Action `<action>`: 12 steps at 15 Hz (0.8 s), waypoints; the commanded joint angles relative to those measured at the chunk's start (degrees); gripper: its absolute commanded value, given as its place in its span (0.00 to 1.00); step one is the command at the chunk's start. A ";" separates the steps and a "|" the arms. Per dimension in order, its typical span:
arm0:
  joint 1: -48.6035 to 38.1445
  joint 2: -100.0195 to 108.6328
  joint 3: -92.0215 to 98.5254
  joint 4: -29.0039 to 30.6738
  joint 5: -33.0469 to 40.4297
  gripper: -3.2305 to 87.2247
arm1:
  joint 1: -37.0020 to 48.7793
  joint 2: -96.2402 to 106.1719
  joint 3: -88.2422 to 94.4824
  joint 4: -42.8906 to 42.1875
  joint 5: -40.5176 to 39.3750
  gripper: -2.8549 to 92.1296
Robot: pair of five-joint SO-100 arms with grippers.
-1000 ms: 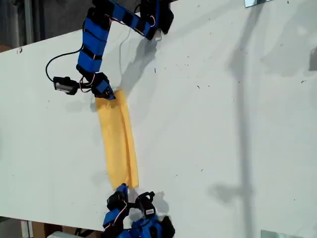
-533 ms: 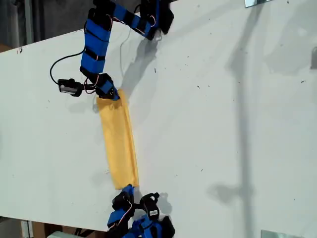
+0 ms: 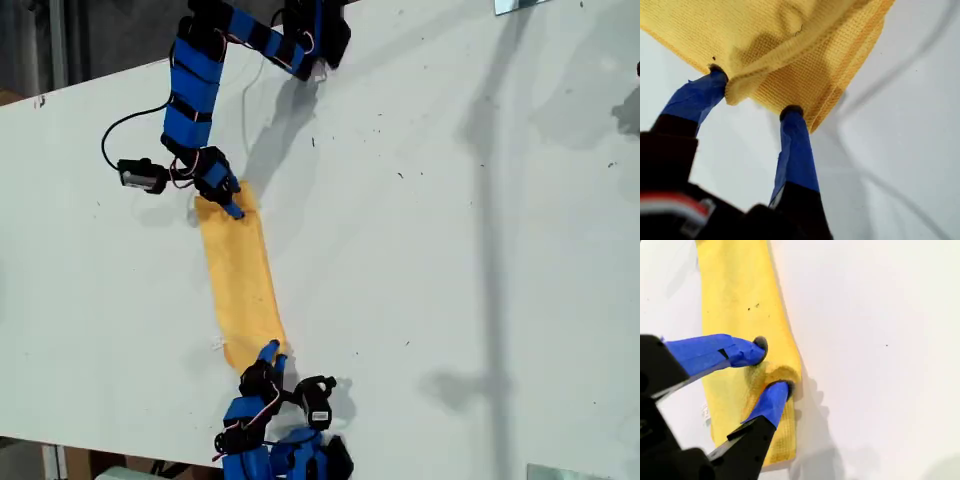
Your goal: Grasp corners of a square towel and fold twice.
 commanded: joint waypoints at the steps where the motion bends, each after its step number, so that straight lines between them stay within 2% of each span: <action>1: 0.62 -1.23 -1.76 -2.11 -1.49 0.15 | 1.05 1.93 -0.88 0.44 0.44 0.31; 3: -3.34 8.09 0.70 4.83 -0.35 0.20 | 1.05 2.20 -0.88 0.53 0.44 0.33; 5: -11.95 22.59 0.18 18.72 4.22 0.20 | 0.97 2.55 -0.88 0.53 0.35 0.33; 7: -21.09 29.44 -0.62 27.60 10.28 0.20 | 0.97 2.55 -0.88 0.44 0.35 0.32; 10: -28.48 25.49 -0.18 27.51 15.47 0.20 | 1.49 2.29 -0.97 0.35 0.44 0.32; 12: -30.41 22.68 0.70 24.08 16.87 0.20 | 4.75 0.88 -3.08 2.20 -0.35 0.39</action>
